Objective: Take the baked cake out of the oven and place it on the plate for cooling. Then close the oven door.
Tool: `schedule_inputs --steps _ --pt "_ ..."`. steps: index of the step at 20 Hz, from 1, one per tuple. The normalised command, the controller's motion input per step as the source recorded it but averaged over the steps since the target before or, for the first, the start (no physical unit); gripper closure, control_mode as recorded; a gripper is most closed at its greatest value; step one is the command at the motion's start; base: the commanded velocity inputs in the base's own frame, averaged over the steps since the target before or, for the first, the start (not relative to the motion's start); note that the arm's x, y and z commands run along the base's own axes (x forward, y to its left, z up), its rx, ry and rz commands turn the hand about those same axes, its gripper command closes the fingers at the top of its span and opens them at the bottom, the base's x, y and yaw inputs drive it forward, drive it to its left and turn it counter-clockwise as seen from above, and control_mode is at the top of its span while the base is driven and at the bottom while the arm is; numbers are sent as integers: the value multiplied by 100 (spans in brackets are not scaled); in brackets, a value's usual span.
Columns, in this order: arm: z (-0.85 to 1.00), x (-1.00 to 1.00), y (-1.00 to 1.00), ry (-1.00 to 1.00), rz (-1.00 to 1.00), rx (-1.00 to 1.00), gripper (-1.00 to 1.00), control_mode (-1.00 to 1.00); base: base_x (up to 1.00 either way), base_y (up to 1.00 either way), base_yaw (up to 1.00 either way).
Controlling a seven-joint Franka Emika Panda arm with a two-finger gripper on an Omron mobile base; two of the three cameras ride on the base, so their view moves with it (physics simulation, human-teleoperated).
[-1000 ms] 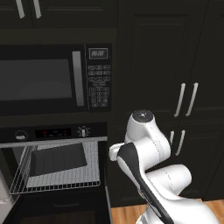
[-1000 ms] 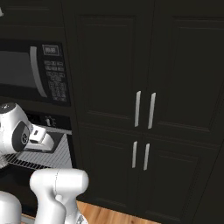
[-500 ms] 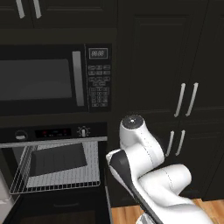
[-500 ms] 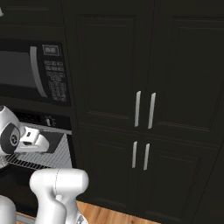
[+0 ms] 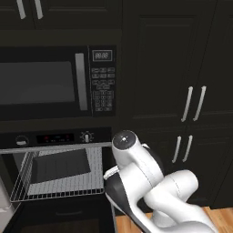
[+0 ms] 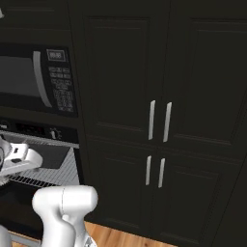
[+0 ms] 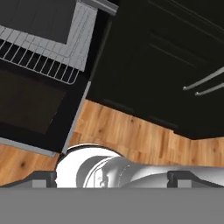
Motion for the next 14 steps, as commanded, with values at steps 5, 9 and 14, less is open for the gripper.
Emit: schedule_inputs --steps 5,9,14 --pt "-1 -17 6 -6 20 -1 -100 -100 0 0 0" --pt "-4 -18 3 -4 22 0 -100 -100 0 0 0" --pt "-5 -5 16 0 17 0 -100 -100 0 0 0"
